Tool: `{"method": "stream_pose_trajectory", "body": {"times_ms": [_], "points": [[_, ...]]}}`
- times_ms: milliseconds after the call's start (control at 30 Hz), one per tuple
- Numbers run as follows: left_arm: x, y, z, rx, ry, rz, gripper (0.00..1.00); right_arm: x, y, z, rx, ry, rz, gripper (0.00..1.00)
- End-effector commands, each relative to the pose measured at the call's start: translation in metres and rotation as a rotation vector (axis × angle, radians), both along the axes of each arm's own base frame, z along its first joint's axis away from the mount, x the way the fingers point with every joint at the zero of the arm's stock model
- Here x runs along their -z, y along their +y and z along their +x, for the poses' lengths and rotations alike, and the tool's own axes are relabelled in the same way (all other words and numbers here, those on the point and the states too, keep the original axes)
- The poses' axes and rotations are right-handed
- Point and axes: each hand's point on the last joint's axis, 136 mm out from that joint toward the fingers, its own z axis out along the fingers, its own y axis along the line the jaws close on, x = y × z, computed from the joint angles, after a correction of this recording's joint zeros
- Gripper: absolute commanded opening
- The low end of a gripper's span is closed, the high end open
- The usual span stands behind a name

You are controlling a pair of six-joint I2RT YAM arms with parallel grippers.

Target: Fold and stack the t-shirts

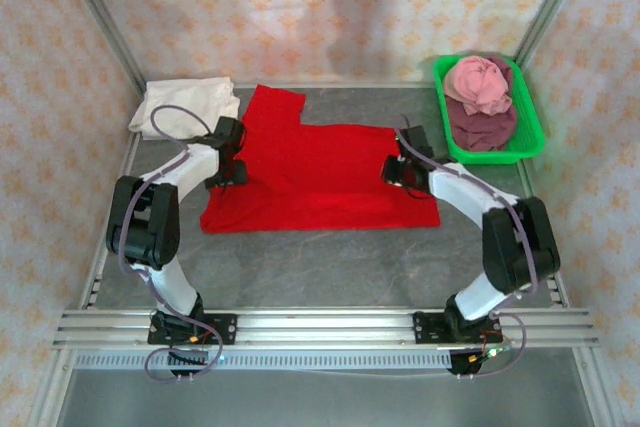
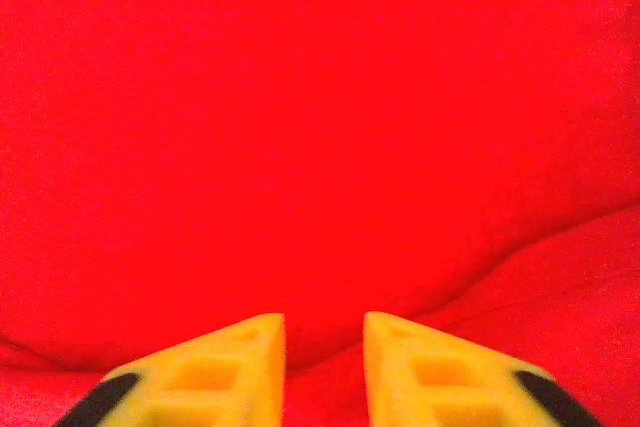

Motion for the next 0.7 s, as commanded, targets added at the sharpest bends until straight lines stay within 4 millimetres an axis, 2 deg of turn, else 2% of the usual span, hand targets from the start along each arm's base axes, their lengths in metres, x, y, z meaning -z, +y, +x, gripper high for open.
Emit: {"method": "stream_pose_trajectory", "body": {"times_ms": [0,133,300,433,667], "points": [[0.006,0.0,-0.013,-0.056,0.007,-0.041,0.55,0.017,0.025,-0.005,-0.086,0.056,-0.003,0.21],[0.016,0.006,-0.029,-0.092,0.024,-0.03,0.55,0.042,0.032,-0.012,-0.078,0.102,-0.002,0.2],[0.031,0.011,-0.048,-0.139,0.071,-0.063,0.55,0.075,0.025,-0.027,-0.032,0.173,-0.011,0.19],[0.038,0.014,-0.065,-0.184,0.09,-0.113,0.55,0.087,0.014,-0.045,0.023,0.2,-0.007,0.18],[0.054,-0.004,-0.111,-0.222,0.161,-0.233,0.55,0.1,0.001,-0.091,0.1,0.266,0.045,0.18]]}}
